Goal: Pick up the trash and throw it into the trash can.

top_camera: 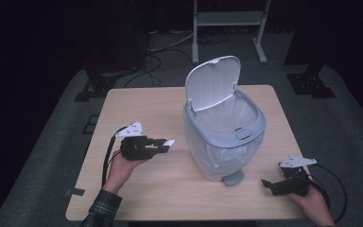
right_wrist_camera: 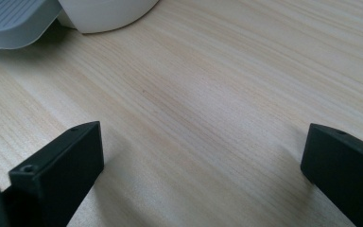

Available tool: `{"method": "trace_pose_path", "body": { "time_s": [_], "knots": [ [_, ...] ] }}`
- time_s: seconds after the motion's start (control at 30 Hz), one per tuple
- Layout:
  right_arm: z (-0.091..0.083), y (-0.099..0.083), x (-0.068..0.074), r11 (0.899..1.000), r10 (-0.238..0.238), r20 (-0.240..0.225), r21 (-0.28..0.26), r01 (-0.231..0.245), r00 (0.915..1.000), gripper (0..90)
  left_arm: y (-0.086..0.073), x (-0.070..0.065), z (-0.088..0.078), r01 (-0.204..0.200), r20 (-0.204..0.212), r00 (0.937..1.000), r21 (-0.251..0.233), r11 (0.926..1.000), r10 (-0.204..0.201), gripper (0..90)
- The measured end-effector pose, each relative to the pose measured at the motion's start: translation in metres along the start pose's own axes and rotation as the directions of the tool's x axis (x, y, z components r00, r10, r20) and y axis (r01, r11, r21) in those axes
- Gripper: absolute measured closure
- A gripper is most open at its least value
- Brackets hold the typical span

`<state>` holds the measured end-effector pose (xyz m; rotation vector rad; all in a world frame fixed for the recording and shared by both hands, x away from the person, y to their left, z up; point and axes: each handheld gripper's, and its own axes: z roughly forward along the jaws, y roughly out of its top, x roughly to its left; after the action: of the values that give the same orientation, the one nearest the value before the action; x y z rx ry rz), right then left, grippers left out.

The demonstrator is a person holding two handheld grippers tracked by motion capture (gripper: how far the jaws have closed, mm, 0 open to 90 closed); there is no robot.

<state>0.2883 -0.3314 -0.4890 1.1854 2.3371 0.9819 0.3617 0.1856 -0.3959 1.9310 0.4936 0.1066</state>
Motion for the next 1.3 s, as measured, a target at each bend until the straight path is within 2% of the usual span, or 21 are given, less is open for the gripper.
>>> {"method": "trace_pose_path", "body": {
  "time_s": [0.43,0.67,1.3],
  "knots": [
    [0.000,0.000,0.000,1.000,0.000,0.000,0.000,0.000,1.0000,0.0,0.019,-0.008,-0.011,-0.010,0.038,0.9992,-0.026,0.9996,0.011,67.0],
    [0.000,0.000,0.000,1.000,0.000,0.000,0.000,0.000,1.0000,0.0,0.033,-0.014,-0.019,-0.015,0.061,0.9979,-0.060,0.9981,0.019,67.1],
    [0.000,0.000,0.000,1.000,0.000,0.000,0.000,0.000,1.0000,0.0,0.074,-0.025,-0.032,-0.044,0.120,0.9911,-0.114,0.9925,0.058,67.1]
  ]
}}
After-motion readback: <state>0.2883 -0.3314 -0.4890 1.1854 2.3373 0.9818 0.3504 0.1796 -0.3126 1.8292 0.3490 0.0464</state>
